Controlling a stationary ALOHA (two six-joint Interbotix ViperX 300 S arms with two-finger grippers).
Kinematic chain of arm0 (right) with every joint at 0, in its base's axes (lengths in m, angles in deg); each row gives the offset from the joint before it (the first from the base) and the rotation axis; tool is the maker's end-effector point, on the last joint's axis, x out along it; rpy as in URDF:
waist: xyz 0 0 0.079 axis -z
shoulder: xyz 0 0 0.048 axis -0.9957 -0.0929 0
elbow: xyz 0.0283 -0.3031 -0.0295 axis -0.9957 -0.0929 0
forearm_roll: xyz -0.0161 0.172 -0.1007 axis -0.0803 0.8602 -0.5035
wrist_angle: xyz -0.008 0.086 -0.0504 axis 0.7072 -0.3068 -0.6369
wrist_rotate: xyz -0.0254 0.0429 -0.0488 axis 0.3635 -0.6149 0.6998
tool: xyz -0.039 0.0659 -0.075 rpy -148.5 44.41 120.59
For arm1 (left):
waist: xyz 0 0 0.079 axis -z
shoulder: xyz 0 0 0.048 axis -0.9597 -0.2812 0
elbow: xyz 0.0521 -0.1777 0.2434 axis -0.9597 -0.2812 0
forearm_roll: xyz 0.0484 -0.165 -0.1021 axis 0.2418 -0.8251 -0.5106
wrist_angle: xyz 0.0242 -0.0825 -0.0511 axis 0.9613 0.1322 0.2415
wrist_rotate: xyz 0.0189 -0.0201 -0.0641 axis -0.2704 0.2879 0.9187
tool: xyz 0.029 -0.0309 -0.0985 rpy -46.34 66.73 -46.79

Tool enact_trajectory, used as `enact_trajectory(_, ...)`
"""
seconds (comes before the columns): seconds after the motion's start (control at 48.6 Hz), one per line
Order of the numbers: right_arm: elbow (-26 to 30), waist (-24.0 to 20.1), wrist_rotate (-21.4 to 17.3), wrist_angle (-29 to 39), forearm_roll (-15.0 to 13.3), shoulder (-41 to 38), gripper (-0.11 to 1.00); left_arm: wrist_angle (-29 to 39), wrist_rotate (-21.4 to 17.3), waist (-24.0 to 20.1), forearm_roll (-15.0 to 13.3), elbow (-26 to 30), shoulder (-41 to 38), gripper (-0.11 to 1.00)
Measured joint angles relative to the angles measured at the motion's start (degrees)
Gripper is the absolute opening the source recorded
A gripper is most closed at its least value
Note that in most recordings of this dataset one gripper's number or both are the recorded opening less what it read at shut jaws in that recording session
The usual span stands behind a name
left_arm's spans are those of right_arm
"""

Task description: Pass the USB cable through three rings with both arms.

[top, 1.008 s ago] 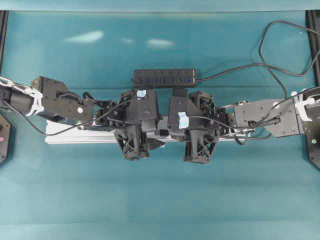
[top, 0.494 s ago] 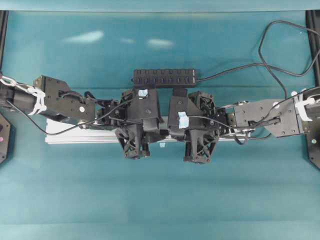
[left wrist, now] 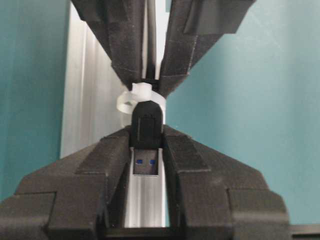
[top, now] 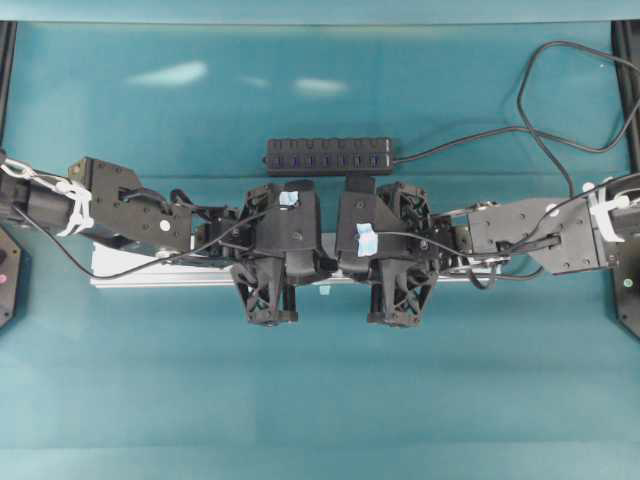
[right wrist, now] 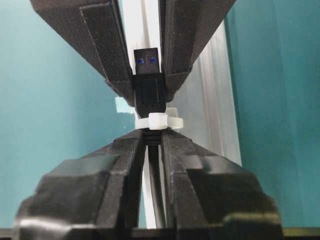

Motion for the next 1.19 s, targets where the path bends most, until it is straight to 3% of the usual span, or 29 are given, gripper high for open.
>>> enact_trajectory(0.268,-0.2,-0.5,-0.1,-0.1,0.1,0.1,-0.05,1.4,0.2,0.0,0.0,0.0,0.3,0.21)
enact_trajectory(0.37,-1.0,-0.8,-0.1,0.0,0.2,0.8,0.04,2.0,0.3,0.0,0.0,-0.2,0.6,0.21)
enact_trajectory(0.473,-1.7,-1.4,-0.1,0.1,0.3,1.6,0.25,2.3,0.0,-0.3,0.0,-0.6,1.0,0.21)
enact_trajectory(0.638,-2.0,-1.2,-0.1,0.2,0.4,3.4,0.73,2.7,0.1,-0.4,0.0,-1.1,1.7,0.21)
enact_trajectory(0.72,-2.0,-0.9,-0.1,0.2,0.3,4.4,0.9,3.6,0.1,-0.4,0.0,-1.2,2.4,0.21)
enact_trajectory(0.844,-1.2,-0.1,-0.1,0.1,0.4,5.1,0.83,6.0,0.1,-0.4,0.0,-1.6,4.0,0.21)
enact_trajectory(1.194,3.6,1.1,-0.1,-0.1,0.2,4.7,0.83,13.7,0.2,-0.3,0.0,-1.7,9.5,0.21)
